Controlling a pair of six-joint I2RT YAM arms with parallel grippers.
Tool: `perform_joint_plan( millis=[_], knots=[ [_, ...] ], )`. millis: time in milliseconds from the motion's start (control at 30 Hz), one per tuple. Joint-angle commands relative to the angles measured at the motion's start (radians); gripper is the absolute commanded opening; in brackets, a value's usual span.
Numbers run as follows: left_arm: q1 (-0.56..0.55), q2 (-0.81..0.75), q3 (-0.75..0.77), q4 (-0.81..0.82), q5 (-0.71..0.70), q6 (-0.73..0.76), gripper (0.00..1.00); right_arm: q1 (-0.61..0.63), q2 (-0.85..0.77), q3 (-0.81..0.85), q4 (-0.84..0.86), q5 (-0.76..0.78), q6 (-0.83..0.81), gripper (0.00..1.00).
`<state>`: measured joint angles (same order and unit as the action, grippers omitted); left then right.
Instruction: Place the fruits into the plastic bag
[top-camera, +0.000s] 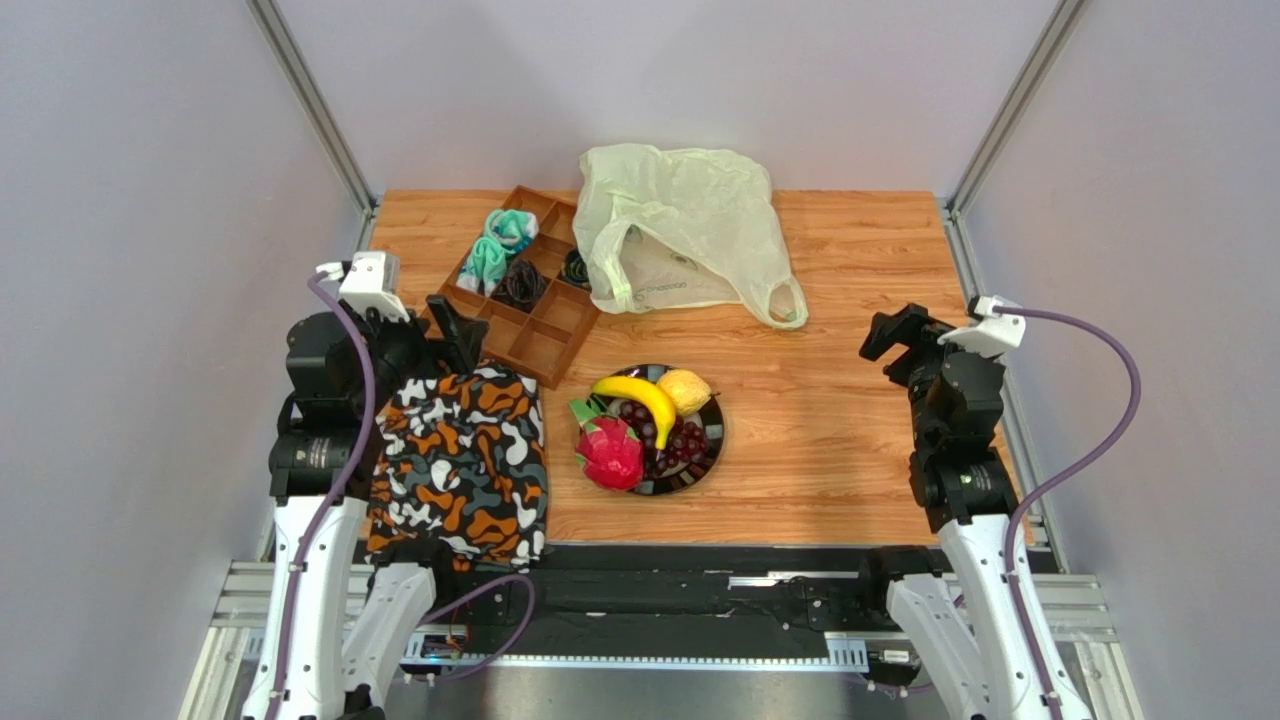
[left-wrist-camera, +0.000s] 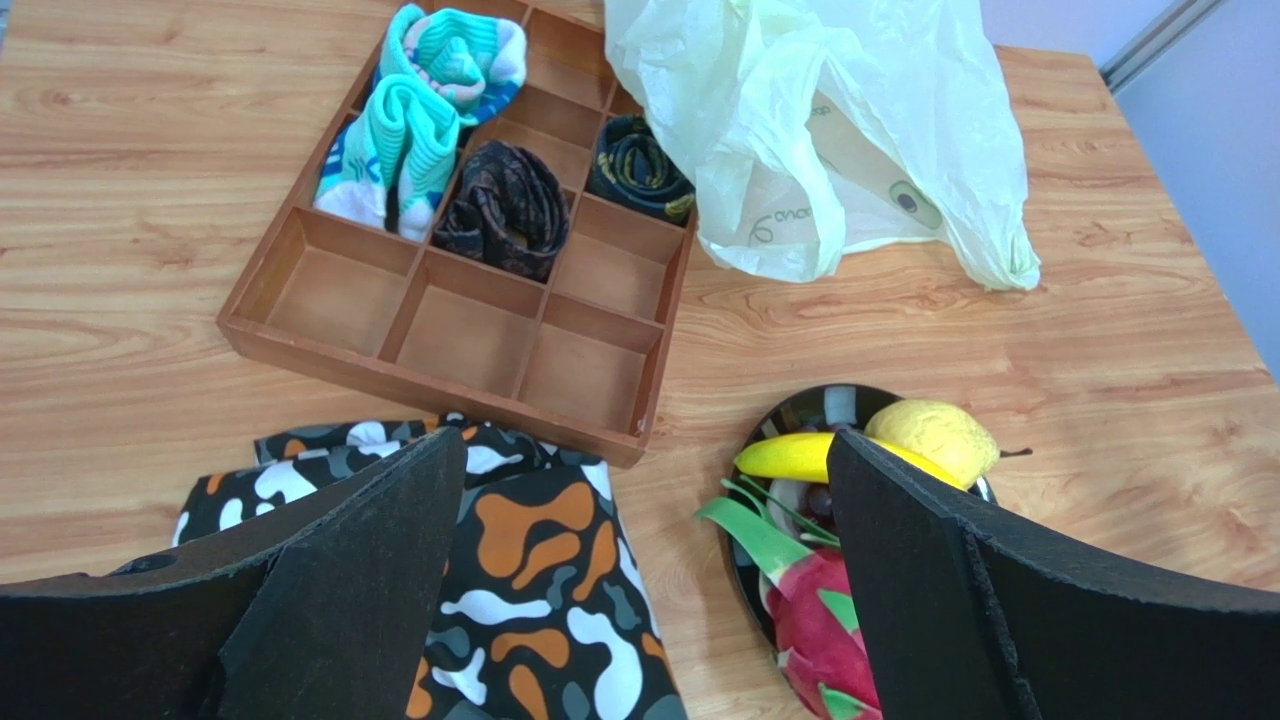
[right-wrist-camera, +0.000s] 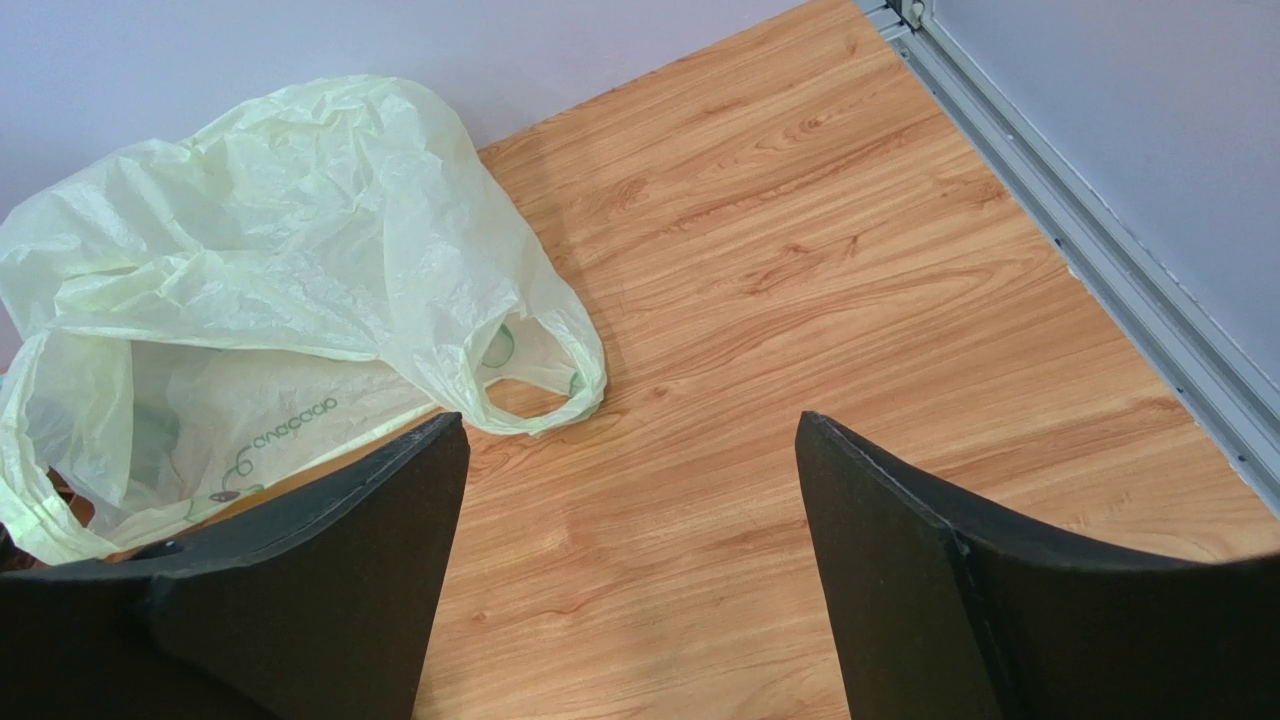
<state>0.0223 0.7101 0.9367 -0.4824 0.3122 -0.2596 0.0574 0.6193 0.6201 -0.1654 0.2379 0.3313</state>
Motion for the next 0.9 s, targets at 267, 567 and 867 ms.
perform_joint_plan(
  millis=[267, 567, 867],
  knots=[
    [0.007, 0.003, -0.009, 0.018, -0.01, 0.014, 0.99, 0.001, 0.008, 0.01, 0.061, 0.009, -0.02, 0.82],
    [0.005, -0.044, -0.039, 0.047, 0.047, 0.037, 0.99, 0.044, 0.316, 0.31, -0.162, -0.204, -0.083, 0.71],
    [0.005, -0.077, -0.049, 0.05, 0.042, 0.039, 0.98, 0.24, 0.824, 0.613, -0.312, -0.156, -0.189, 0.72]
  ],
)
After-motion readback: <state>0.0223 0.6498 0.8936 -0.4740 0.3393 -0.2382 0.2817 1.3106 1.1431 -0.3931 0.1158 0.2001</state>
